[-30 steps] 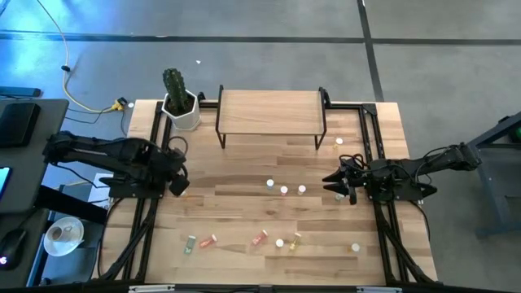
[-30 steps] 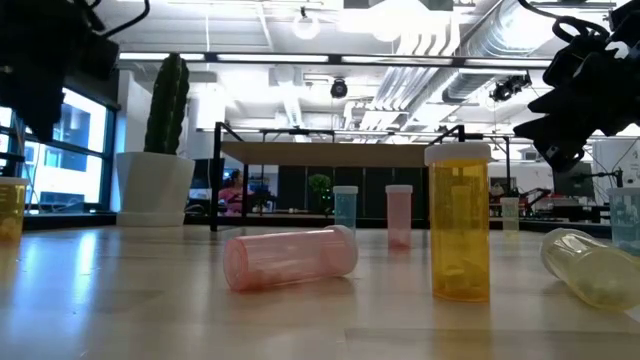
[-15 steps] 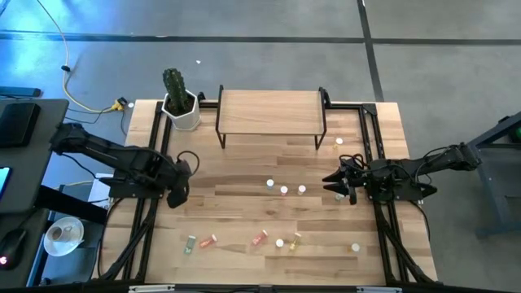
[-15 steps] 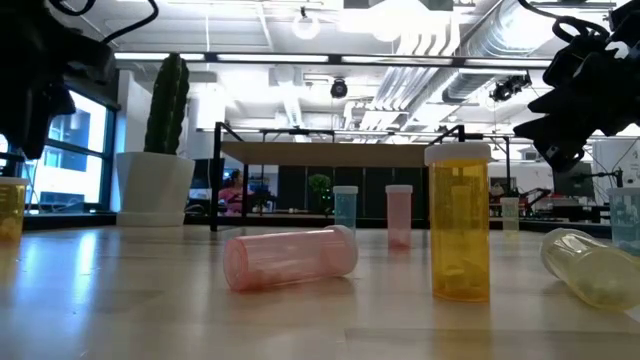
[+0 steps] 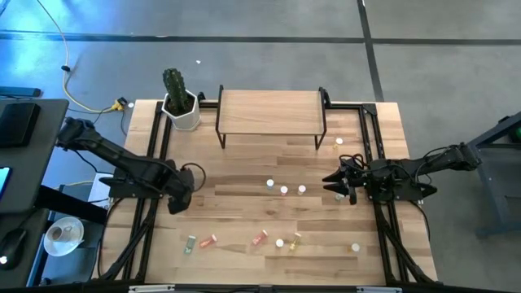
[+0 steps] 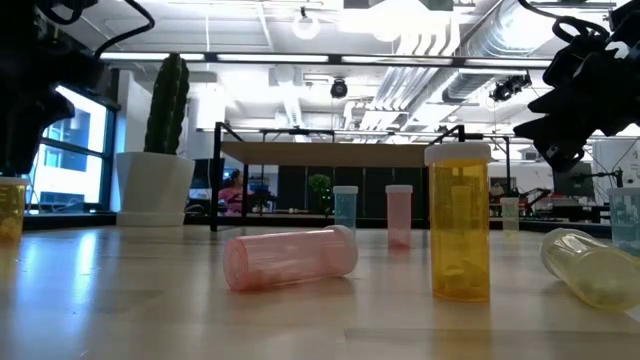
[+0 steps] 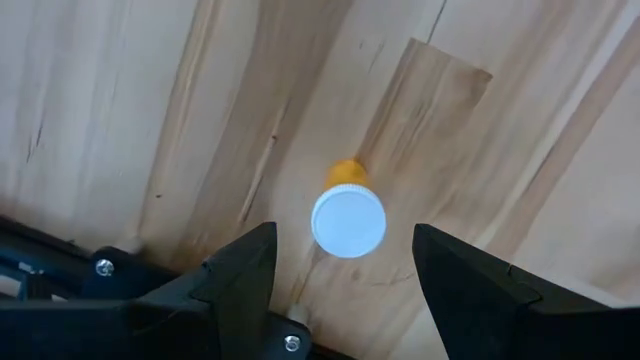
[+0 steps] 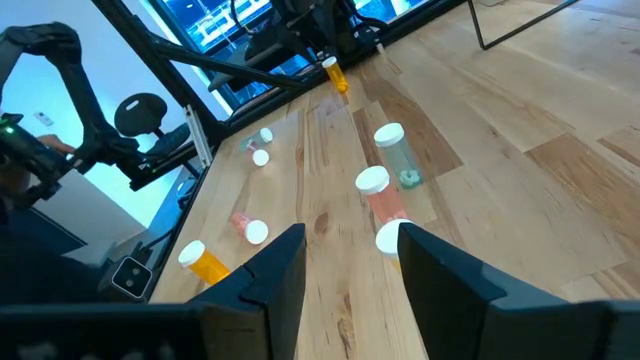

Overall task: Pick and place medicine bottles onto shelf by color
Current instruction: Put the top orange pill bottle on the shelf

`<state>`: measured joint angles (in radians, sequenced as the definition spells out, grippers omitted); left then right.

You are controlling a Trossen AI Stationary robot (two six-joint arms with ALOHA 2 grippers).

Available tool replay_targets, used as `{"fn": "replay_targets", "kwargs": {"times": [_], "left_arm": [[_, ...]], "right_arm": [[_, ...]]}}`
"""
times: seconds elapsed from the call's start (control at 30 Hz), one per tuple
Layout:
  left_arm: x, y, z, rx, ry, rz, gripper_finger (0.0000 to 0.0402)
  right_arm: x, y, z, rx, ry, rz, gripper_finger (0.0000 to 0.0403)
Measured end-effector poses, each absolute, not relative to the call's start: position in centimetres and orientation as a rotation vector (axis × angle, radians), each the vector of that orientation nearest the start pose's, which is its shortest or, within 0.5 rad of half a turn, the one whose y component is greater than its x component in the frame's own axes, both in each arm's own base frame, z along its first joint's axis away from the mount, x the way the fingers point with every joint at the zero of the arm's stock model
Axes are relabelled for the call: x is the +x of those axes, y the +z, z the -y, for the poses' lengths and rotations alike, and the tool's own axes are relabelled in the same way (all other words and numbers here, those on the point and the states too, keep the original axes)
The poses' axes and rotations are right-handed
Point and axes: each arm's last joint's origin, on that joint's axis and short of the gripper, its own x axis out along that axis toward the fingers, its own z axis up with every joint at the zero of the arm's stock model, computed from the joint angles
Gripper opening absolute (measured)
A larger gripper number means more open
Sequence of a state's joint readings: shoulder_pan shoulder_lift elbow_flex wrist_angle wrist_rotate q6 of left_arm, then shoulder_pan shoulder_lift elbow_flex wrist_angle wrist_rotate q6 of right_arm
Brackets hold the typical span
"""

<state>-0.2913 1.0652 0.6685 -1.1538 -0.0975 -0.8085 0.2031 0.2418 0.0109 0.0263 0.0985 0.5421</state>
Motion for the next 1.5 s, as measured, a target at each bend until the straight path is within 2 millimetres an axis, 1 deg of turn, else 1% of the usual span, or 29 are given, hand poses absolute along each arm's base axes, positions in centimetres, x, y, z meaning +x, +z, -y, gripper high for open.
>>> {"fn": "replay_targets", "kwargs": {"times": [0.67,1.0,1.4,1.5], "left_arm": [[14.8,18.6,4.0,-0.318,0.562,-1.497,0.0225],[15.5,18.0,4.3,-0.335,0.550,-1.512,0.0225],[15.5,17.9,4.3,-0.341,0.551,-1.527,0.0225],[15.5,17.9,4.4,-0.355,0.539,-1.538,0.0218]], "right_arm": [[10.9,14.9,-1.9,0.509,0.047,-0.225,0.0151],[10.9,14.9,-2.0,0.509,0.047,-0.225,0.0151],[10.9,14.9,-1.9,0.509,0.047,-0.225,0.0151],[10.9,14.9,-1.9,0.509,0.047,-0.225,0.0151]]}}
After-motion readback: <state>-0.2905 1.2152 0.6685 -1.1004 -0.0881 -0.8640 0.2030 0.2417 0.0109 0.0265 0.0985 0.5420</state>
